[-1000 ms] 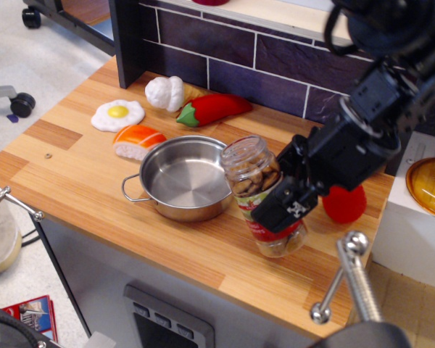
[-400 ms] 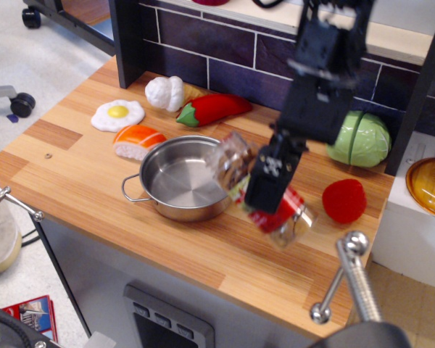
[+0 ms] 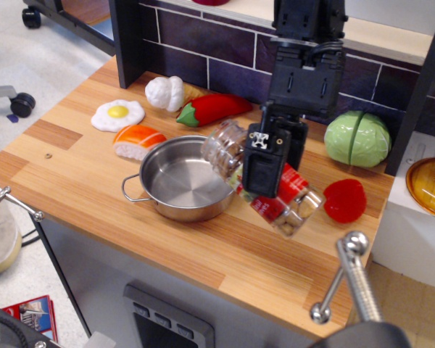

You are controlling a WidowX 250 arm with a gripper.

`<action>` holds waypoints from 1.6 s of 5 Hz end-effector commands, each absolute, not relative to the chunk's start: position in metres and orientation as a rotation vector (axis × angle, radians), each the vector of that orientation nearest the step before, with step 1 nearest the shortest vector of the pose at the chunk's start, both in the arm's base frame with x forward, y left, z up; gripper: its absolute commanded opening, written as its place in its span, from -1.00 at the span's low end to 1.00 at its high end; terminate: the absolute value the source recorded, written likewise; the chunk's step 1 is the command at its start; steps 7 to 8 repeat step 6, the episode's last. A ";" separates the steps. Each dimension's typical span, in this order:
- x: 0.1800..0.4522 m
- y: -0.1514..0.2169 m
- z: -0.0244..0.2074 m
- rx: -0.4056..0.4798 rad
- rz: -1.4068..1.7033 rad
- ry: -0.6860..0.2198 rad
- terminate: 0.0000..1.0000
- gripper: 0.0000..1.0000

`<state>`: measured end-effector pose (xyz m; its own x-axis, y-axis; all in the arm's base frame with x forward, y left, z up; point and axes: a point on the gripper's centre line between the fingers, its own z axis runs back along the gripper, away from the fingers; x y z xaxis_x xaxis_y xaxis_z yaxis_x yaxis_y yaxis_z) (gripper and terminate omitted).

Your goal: Pour almonds in pot

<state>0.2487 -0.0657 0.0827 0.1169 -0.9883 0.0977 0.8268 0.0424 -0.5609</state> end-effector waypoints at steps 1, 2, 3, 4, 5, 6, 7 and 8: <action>0.246 -0.046 0.114 -0.696 -1.451 0.241 -1.00 -1.00; 0.262 -0.033 0.123 -0.781 -1.435 0.217 -1.00 -1.00; 0.260 -0.035 0.112 -0.836 -1.409 0.202 -1.00 -1.00; 0.260 -0.038 0.114 -0.902 -1.380 0.171 -1.00 -1.00; 0.260 -0.040 0.115 -0.929 -1.358 0.138 -1.00 -1.00; 0.260 -0.043 0.117 -0.998 -1.331 0.102 1.00 -1.00; 0.260 -0.043 0.117 -0.998 -1.331 0.102 1.00 -1.00; 0.260 -0.043 0.117 -0.998 -1.331 0.102 1.00 -1.00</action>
